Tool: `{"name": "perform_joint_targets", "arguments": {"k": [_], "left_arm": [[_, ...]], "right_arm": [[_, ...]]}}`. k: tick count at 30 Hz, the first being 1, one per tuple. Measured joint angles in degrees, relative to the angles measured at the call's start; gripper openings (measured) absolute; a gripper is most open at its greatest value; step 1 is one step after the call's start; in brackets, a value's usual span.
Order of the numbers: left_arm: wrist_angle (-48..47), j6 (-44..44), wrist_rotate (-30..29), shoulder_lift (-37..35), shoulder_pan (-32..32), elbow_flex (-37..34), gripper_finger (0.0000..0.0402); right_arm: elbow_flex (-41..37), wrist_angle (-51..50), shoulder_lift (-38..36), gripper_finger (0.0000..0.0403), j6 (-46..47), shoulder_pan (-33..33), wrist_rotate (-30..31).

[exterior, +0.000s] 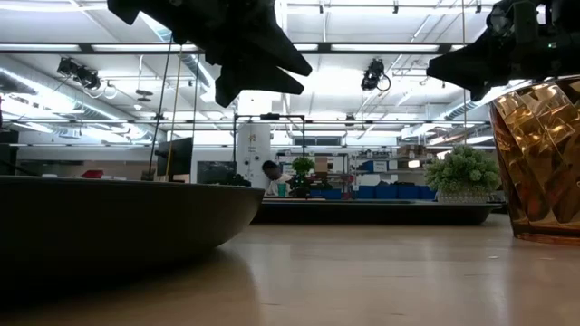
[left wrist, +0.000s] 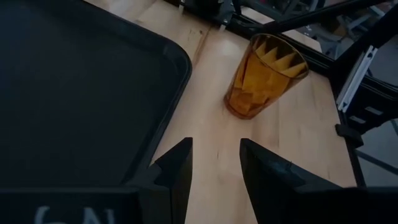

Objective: Pick and place plate/cup/fork/spoon on tray
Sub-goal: Put the yellow cup on the black tray

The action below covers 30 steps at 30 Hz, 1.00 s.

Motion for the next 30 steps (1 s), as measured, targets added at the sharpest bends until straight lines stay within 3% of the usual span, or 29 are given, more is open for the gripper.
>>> {"name": "perform_joint_targets", "arguments": {"k": [6,11,21,30], "left_arm": [[-1.21,-1.69,-0.15,0.16,-0.37,1.26,0.0141],[-7.48,0.30,-0.61,4.50,-1.19,9.24,0.0141],[-24.42,0.17,-0.62,16.59,-1.09,28.13,0.0141],[-33.85,-0.19,-0.06,24.53,-1.12,43.06,0.0141]], "right_arm": [[0.02,0.50,0.00,0.0116,-0.26,0.00,-0.47],[0.13,-0.53,0.04,0.0116,0.11,0.07,-0.71],[14.13,-24.56,1.39,0.0116,3.06,0.71,0.33],[19.04,-35.66,2.25,0.0116,6.00,1.73,9.61]]}}
